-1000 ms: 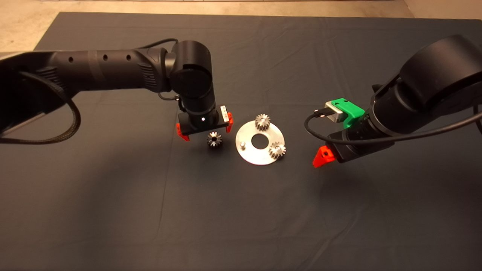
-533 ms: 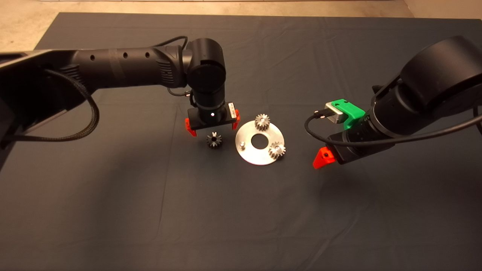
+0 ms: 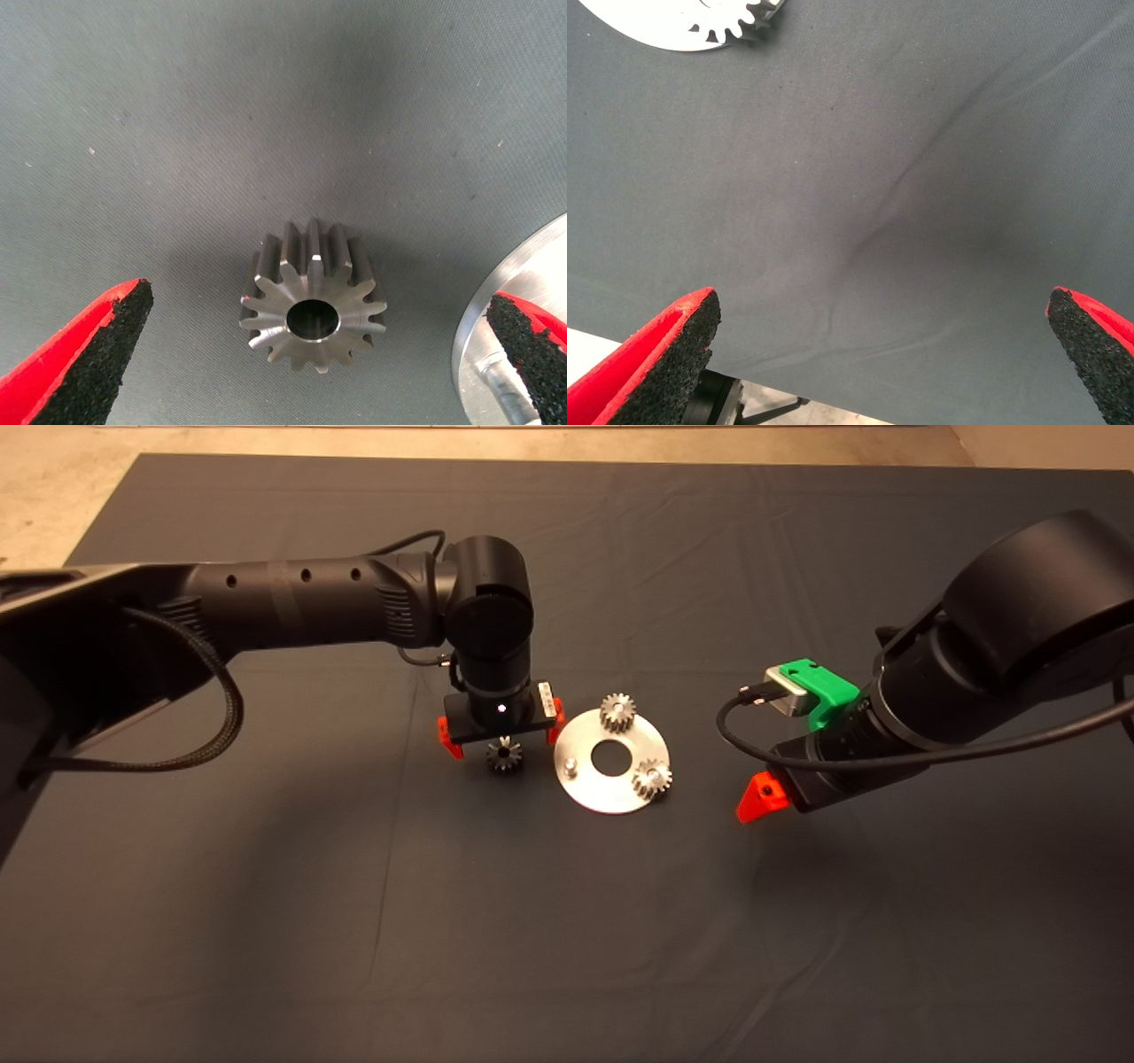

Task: Install three planetary gears onto the carrier pins

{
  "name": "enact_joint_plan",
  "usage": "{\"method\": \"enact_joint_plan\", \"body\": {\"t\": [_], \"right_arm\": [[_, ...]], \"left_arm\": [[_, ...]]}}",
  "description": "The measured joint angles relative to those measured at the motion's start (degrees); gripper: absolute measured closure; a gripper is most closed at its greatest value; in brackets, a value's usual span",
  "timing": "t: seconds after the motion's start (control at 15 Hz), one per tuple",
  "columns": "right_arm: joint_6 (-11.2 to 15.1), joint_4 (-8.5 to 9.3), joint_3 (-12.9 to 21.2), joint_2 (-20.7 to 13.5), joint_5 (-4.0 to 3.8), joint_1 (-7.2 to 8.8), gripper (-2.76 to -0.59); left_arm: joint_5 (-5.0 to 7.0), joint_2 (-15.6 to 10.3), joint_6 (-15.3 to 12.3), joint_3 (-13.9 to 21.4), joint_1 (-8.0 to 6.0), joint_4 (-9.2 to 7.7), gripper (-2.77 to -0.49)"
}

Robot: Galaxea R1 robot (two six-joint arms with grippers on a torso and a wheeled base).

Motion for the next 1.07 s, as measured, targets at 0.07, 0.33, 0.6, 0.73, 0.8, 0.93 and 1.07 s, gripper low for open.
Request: {"method": "enact_joint_plan", "body": {"t": [0.07, 0.33, 0.6, 0.73, 0.8, 0.93, 1.07], "right_arm": [[0.0, 0.0, 0.0, -0.01, 0.0, 0.0, -2.75], [0.2, 0.0, 0.44, -0.01, 0.0, 0.0, -2.75], [0.63, 0.0, 0.91, -0.03, 0.0, 0.0, -2.75], [0.67, 0.0, 1.05, -0.03, 0.0, 0.0, -2.75], [0.83, 0.0, 1.11, -0.03, 0.0, 0.0, -2.75], [1.1, 0.0, 1.23, -0.03, 0.0, 0.0, -2.75], [1.34, 0.0, 1.52, -0.03, 0.0, 0.0, -2.75]], "left_arm": [[0.04, 0.0, 0.02, 0.0, 0.27, 0.0, -2.71], [0.02, -0.02, 0.07, 0.0, 0.38, 0.0, -2.52], [0.04, -0.05, 0.66, 0.0, 0.84, 0.0, -2.52], [0.04, -0.05, 0.93, 0.0, 0.82, 0.0, -2.41], [0.02, -0.03, 1.05, 0.0, 0.82, 0.0, -2.38], [0.02, -0.07, 1.18, 0.0, 0.82, 0.0, -2.3], [0.02, -0.13, 1.6, 0.0, 0.83, 0.0, -2.22]]}}
